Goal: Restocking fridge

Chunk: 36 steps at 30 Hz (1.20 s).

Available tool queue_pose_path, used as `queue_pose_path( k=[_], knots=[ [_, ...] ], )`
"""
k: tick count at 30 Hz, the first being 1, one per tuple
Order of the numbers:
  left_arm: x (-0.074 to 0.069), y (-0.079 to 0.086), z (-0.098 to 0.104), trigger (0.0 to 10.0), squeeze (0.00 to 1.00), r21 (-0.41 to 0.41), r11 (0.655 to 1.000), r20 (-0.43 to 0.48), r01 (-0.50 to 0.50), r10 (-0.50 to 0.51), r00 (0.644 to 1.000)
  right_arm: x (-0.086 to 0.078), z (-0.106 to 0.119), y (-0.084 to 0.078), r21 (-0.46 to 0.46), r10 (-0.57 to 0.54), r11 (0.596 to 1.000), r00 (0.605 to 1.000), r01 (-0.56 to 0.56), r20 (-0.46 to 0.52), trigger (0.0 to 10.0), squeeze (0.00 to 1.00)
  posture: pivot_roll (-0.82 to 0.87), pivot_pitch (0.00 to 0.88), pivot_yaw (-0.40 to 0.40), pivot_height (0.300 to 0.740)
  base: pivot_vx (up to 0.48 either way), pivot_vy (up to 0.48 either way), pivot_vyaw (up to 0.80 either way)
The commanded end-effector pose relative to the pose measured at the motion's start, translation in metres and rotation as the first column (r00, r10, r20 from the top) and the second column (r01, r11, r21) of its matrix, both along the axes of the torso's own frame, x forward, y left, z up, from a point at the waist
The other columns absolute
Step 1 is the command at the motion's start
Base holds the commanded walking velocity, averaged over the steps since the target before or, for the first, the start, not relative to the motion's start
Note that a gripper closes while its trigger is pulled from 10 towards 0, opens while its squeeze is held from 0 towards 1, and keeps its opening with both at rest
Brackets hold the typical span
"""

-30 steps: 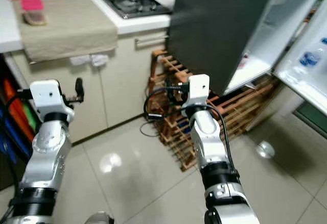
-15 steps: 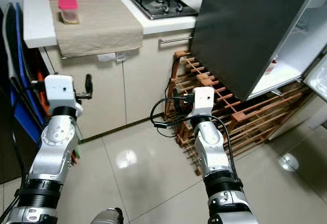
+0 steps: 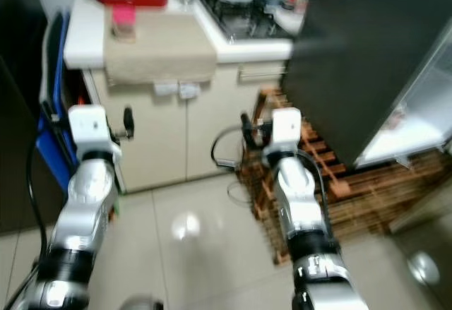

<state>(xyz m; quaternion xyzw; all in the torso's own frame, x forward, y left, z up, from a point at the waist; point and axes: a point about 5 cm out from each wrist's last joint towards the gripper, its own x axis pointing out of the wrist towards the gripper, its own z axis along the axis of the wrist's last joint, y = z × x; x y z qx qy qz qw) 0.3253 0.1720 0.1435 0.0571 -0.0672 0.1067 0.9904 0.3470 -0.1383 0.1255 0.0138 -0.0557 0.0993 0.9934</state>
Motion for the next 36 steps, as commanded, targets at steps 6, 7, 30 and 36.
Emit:
queue_pose_path(
  k=[6, 7, 30, 36],
  knots=[
    [0.004, 0.003, -0.003, 10.0, 0.00, -0.027, 1.000, -0.028, -0.008, 0.008, 1.000, -0.002, -0.003, -0.001, -0.011, -0.006, 1.000, 1.000, 0.006, -0.008, 10.0, 0.06, 0.01, 0.000, -0.075, 0.740, 0.081, -0.137, 0.50],
    [0.004, 0.004, -0.003, 10.0, 0.00, -0.030, 1.000, -0.027, 0.001, -0.001, 1.000, -0.003, -0.003, -0.002, -0.013, -0.022, 1.000, 1.000, 0.022, -0.001, 10.0, 0.04, 0.01, 0.000, -0.073, 0.740, 0.000, 0.000, 0.49],
    [0.011, -0.001, 0.016, 10.0, 0.00, -0.083, 0.992, 0.057, 0.100, -0.095, 0.994, -0.005, 0.007, 0.001, 0.005, -0.083, 0.997, 0.994, 0.083, 0.070, 10.0, 0.00, 0.00, 0.000, -0.043, 0.740, 0.188, 0.000, 0.02],
    [0.009, 0.001, 0.011, 10.0, 0.00, -0.102, 0.990, 0.041, 0.093, -0.090, 0.995, -0.006, 0.006, 0.002, 0.009, -0.076, 0.997, 0.995, 0.076, 0.062, 10.0, 0.00, 0.00, 0.000, -0.045, 0.740, 0.480, 0.000, 0.00]
  ],
)
